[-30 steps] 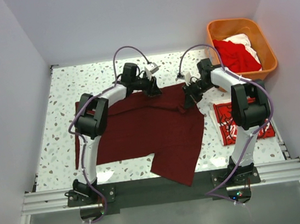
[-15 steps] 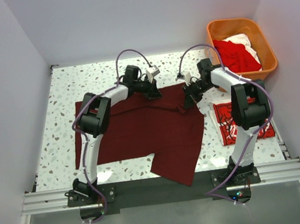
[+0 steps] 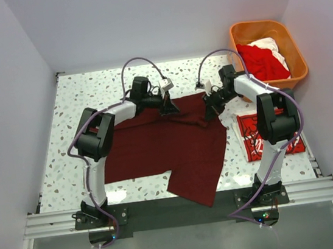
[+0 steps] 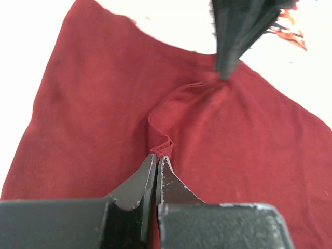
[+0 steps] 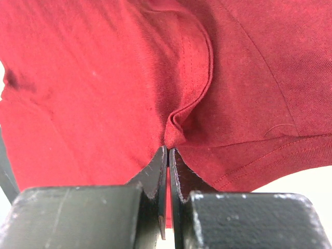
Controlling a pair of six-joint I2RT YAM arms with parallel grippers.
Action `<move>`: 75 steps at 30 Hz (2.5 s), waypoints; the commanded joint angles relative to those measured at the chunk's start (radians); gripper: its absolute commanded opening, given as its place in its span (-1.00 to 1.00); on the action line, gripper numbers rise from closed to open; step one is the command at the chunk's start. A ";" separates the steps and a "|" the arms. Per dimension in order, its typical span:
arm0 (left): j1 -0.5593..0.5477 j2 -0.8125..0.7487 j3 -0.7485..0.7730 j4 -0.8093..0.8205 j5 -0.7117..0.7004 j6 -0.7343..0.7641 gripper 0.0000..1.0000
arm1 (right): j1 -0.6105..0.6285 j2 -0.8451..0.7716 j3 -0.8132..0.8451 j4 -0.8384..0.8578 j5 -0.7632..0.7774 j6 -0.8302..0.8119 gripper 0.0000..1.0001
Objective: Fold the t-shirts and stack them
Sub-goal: Fold the tshirt
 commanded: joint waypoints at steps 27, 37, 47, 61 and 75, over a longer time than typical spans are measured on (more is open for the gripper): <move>0.010 -0.163 -0.084 -0.696 0.136 0.929 -0.72 | 0.071 -0.029 -0.045 -0.321 0.018 -0.647 -0.18; 0.105 -0.182 0.025 -1.049 0.237 1.102 -0.37 | 0.036 0.045 0.166 -0.176 -0.069 -0.173 -0.25; 0.117 -0.378 -0.164 -0.577 0.078 0.747 -0.34 | 0.116 0.065 0.196 -0.174 0.004 -0.067 -0.41; -0.067 -0.297 -0.222 -0.659 -0.046 1.291 -0.23 | 0.182 0.169 0.159 -0.203 0.083 -0.016 -0.42; -0.090 -0.197 -0.150 -0.682 -0.116 1.351 -0.27 | 0.180 0.201 0.147 -0.185 0.149 0.013 -0.44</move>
